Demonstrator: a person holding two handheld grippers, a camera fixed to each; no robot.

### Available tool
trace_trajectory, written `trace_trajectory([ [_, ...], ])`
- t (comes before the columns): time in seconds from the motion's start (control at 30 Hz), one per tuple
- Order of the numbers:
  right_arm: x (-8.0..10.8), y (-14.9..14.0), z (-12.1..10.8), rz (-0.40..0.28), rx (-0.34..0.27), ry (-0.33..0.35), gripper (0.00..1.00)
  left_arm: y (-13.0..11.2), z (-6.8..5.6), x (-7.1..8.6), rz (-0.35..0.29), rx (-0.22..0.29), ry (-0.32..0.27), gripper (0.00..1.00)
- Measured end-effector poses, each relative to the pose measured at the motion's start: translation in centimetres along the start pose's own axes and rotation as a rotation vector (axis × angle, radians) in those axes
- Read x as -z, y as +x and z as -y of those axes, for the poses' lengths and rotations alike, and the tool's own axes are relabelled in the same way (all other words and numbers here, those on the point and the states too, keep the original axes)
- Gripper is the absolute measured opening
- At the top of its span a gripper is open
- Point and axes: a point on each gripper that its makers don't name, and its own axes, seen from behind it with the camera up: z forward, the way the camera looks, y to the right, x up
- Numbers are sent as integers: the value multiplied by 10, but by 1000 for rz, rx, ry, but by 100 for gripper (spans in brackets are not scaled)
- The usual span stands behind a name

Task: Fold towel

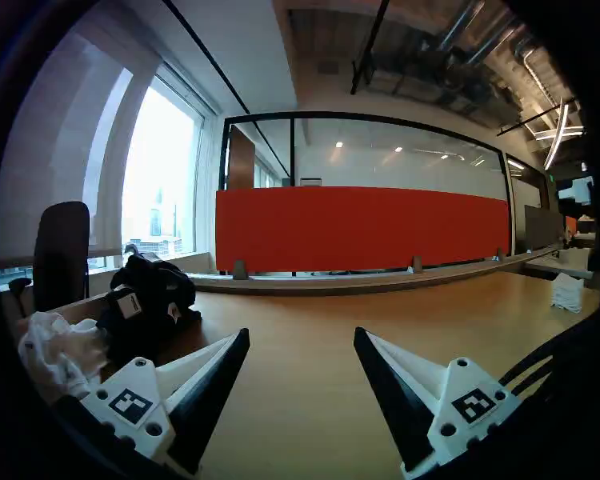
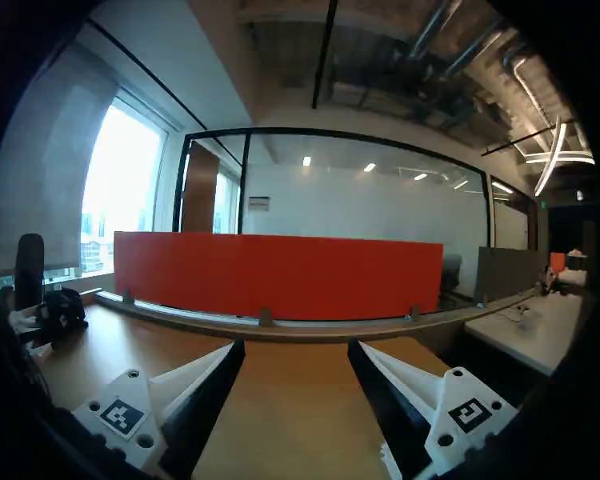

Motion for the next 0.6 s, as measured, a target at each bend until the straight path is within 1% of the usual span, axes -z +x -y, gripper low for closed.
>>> trace_trajectory([
  [0.2, -3, -23, -1, 14, -24, 1, 100, 0, 0, 0, 0, 0, 0, 97],
  [0.6, -10, -75, 4, 10, -53, -4, 100, 0, 0, 1, 0, 0, 0, 97],
])
